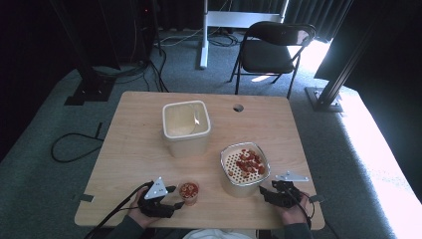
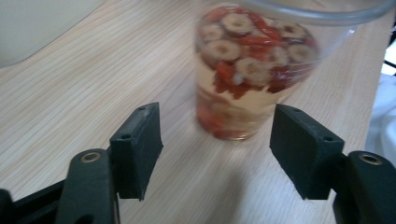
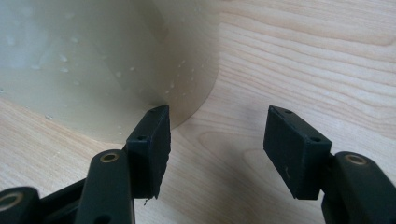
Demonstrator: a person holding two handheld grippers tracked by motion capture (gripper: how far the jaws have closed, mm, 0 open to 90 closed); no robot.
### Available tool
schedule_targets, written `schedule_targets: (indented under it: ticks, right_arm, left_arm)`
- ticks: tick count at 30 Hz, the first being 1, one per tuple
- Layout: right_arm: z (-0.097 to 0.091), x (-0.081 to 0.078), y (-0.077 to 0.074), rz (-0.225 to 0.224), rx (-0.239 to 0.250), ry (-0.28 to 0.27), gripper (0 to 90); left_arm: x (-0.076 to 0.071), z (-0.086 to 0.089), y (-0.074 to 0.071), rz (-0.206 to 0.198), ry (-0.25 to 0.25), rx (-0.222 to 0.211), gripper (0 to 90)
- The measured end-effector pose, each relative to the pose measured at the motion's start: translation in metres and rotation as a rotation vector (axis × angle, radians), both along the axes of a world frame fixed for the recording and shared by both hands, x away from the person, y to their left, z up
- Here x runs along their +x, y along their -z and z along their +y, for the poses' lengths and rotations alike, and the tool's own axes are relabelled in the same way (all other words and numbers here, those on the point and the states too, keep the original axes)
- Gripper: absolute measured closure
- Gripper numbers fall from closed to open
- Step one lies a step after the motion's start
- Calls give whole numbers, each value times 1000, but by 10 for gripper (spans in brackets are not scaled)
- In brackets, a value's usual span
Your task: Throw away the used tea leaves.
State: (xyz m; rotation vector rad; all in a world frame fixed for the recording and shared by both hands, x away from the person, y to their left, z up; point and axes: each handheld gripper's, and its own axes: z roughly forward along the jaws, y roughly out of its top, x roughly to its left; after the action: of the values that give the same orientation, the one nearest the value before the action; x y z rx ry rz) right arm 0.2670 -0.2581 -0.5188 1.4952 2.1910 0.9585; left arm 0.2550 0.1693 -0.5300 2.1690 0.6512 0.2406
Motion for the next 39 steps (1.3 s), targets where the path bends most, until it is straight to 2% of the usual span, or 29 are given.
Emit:
schedule_targets:
  ticks: [4, 5, 7, 15, 27, 39]
  right_arm:
    - [5, 7, -4, -20, 1, -5, 406]
    - [5, 7, -4, -20, 1, -5, 406]
    - [10, 12, -4, -28, -4, -13, 407]
    - [20, 20, -5, -46, -10, -41, 411]
    - [22, 19, 0, -43, 1, -66, 427]
    - [20, 15, 1, -52, 10, -76, 424]
  left_arm:
    - [2, -17, 0, -18, 51, 17, 379]
    - [3, -20, 1, -28, 53, 26, 379]
    - [5, -26, 1, -18, 62, 8, 389]
    - [7, -38, 2, -21, 81, 2, 401]
    - [13, -65, 6, -24, 119, -30, 416]
    - [15, -87, 6, -32, 153, -31, 416]
